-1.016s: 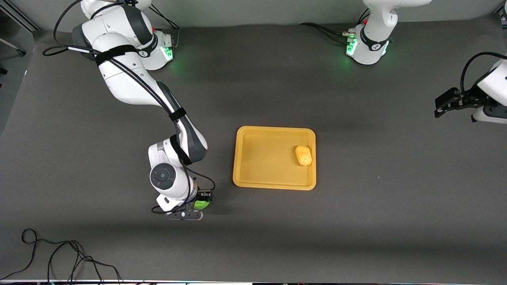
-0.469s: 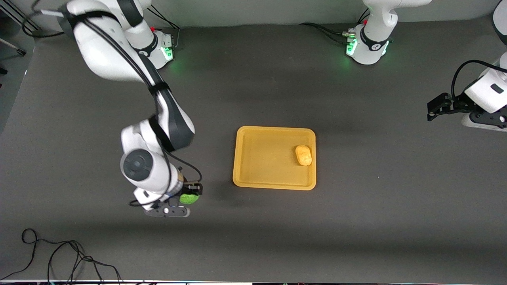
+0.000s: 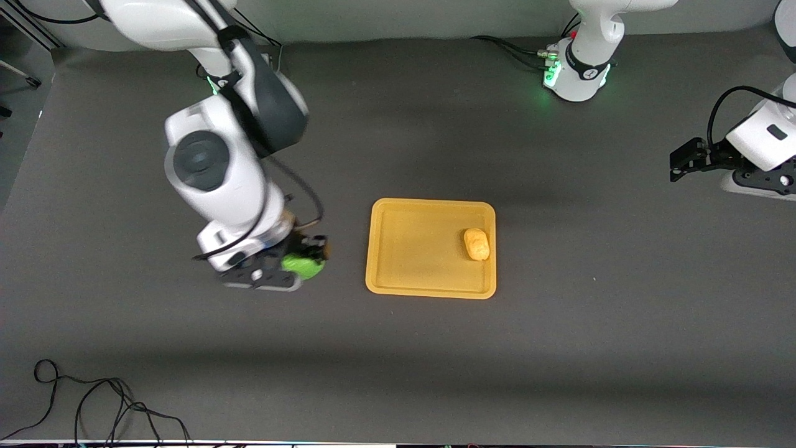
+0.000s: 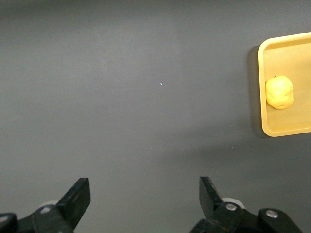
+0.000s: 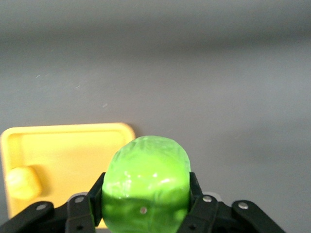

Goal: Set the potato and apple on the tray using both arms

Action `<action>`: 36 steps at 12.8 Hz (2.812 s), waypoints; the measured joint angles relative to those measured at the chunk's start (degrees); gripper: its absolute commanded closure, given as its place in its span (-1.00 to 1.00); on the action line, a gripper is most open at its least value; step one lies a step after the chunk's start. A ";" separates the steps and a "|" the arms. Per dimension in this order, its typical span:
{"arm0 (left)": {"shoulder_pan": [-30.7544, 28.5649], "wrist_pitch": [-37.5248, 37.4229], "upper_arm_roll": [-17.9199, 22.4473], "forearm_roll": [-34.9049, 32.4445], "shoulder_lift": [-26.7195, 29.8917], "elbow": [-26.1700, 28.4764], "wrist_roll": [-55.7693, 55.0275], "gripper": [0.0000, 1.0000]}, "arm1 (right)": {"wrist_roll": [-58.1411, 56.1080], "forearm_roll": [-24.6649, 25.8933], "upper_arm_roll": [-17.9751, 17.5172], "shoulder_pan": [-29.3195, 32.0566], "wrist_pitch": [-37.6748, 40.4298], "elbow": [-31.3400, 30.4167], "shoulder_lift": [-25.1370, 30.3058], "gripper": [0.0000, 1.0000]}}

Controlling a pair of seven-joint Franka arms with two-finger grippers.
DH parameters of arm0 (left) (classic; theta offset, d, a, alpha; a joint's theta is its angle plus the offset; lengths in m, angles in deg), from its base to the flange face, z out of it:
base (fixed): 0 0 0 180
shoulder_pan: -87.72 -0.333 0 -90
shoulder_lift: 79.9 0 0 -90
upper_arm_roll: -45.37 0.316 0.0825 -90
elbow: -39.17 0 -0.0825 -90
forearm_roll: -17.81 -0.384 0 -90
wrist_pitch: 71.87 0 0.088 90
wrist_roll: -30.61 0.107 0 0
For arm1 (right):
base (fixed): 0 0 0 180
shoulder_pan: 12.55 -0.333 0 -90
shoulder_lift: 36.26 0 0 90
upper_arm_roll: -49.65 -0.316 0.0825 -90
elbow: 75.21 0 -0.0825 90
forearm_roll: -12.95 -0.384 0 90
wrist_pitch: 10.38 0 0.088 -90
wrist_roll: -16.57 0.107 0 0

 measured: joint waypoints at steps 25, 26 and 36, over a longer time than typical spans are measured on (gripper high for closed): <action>0.02 -6.73 -0.08 0.44 -0.85 -5.82 0.00 -0.99 | 18.05 3.34 0.44 -15.24 -20.42 9.98 -29.20 -1.00; 0.02 -6.73 -0.08 0.76 -0.90 -5.82 0.00 -0.99 | 18.07 3.34 0.44 -15.25 -19.57 10.76 -28.71 -1.00; 0.02 -6.68 -0.08 1.34 -1.38 -5.76 -0.17 -0.99 | 6.89 3.36 1.51 -7.76 18.30 12.17 0.50 -1.00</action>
